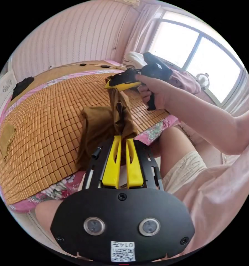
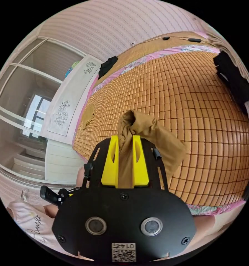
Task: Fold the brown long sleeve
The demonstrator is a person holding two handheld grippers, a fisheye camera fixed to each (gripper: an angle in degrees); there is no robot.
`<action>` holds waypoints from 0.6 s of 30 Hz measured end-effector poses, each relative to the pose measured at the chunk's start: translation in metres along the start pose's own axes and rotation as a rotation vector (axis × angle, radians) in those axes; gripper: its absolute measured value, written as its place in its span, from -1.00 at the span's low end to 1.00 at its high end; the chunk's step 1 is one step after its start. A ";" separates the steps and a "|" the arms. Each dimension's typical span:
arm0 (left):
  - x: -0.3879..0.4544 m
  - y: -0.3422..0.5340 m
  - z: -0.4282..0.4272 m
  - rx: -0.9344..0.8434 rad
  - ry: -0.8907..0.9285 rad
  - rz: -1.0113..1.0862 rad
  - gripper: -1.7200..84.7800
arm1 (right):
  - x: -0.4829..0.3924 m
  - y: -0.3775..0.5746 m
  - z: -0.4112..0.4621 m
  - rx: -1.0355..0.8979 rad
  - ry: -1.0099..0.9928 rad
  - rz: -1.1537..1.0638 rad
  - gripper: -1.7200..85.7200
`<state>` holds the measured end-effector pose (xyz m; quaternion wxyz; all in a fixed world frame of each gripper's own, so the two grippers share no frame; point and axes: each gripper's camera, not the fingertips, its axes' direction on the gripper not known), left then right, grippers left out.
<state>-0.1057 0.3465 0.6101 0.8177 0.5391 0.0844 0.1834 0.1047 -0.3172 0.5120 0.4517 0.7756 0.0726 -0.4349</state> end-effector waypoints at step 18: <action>-0.085 -0.041 0.079 -0.366 -0.144 -0.148 -0.82 | -0.023 -0.057 -0.014 -0.268 0.455 -0.128 -0.97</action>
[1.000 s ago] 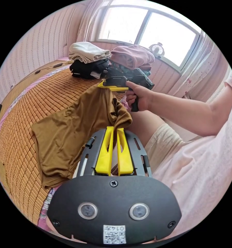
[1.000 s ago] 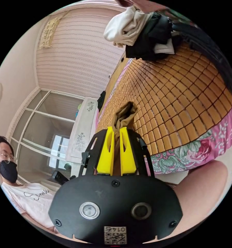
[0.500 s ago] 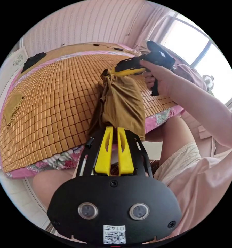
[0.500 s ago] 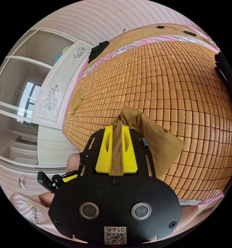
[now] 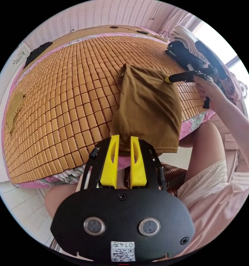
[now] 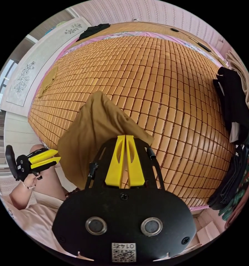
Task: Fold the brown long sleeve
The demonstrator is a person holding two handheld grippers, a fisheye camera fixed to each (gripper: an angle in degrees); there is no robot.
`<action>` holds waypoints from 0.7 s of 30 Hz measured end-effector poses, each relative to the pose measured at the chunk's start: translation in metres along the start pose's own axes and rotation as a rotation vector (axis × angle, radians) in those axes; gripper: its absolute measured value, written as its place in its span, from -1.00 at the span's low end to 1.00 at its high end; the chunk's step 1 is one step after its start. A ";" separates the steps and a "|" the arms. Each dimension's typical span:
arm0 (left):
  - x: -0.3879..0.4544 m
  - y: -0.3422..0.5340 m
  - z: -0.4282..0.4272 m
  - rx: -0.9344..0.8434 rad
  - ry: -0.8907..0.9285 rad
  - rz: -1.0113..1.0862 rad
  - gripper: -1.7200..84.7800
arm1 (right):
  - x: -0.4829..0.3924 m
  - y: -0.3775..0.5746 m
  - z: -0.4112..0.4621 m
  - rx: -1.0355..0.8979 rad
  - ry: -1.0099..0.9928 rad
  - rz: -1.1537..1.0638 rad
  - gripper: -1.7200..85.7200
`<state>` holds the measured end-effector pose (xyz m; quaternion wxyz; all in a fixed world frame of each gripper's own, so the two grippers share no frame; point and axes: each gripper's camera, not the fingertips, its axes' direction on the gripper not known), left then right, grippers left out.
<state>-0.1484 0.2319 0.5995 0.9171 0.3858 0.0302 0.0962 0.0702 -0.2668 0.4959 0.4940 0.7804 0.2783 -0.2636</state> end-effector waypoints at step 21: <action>-0.009 -0.029 0.007 -0.042 -0.089 0.035 -0.98 | 0.034 -0.030 -0.098 -0.008 0.123 0.112 -0.97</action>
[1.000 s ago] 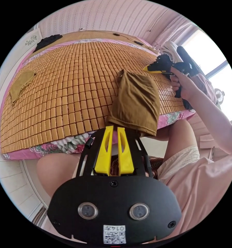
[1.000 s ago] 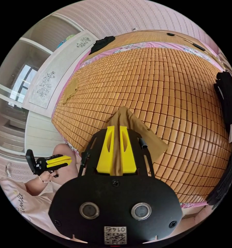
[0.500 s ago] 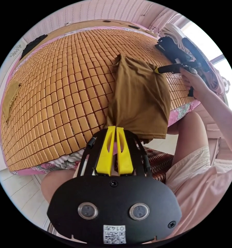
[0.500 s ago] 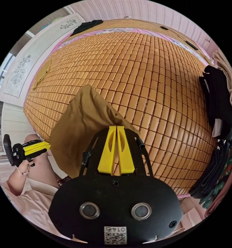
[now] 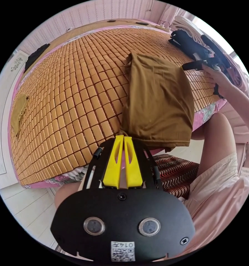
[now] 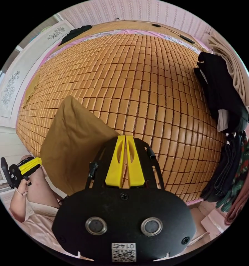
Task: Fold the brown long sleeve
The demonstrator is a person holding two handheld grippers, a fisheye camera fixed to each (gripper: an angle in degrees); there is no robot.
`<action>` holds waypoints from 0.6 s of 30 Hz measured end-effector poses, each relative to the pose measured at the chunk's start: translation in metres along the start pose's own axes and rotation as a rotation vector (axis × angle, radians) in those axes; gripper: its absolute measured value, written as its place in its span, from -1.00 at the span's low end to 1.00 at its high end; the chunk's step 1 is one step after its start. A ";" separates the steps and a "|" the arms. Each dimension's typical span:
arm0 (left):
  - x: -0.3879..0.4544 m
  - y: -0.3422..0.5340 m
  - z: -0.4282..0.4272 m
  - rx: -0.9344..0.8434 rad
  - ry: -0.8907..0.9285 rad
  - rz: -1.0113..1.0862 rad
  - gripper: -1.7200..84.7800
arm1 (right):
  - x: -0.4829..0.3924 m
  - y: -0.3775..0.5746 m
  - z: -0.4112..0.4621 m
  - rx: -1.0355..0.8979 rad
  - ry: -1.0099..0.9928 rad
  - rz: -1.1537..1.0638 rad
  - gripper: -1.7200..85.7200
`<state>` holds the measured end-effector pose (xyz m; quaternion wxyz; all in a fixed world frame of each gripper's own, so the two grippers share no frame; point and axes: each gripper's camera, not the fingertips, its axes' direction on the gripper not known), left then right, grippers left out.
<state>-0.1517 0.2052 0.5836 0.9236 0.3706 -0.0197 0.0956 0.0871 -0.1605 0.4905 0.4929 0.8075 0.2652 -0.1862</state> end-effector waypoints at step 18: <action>0.003 -0.029 -0.038 0.005 0.140 0.085 -0.71 | -0.030 -0.074 -0.089 0.061 -0.189 -0.422 -0.62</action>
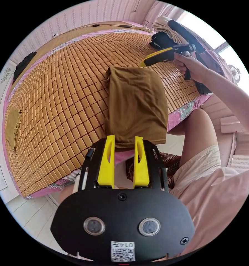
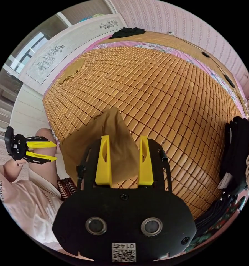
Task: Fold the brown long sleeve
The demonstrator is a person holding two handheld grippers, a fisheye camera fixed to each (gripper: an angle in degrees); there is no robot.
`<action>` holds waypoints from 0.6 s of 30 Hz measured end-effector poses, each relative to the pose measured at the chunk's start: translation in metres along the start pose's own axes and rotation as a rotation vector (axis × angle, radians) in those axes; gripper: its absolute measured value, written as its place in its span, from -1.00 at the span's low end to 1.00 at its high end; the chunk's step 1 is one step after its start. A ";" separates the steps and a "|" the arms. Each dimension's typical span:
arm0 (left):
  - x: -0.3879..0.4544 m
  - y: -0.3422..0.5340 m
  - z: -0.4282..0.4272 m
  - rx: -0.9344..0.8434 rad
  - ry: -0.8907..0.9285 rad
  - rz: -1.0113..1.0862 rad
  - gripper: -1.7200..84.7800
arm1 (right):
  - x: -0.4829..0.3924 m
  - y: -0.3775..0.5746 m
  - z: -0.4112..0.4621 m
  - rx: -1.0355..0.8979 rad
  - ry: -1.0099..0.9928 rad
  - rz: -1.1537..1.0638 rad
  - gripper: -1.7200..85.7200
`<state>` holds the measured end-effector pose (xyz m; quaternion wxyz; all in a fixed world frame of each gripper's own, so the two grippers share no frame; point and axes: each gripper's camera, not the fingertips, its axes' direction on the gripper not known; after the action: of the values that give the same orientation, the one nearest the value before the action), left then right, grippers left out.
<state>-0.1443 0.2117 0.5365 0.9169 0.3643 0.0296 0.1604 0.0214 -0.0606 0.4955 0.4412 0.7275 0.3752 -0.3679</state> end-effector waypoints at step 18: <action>-0.044 0.008 0.033 0.017 0.089 -0.072 -0.68 | -0.030 -0.064 0.051 -0.149 0.152 -0.292 -0.91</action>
<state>-0.1828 0.1812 0.5636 0.9167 0.3632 0.0848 0.1433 -0.0580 -0.0927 0.4806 0.4060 0.6565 0.5353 -0.3430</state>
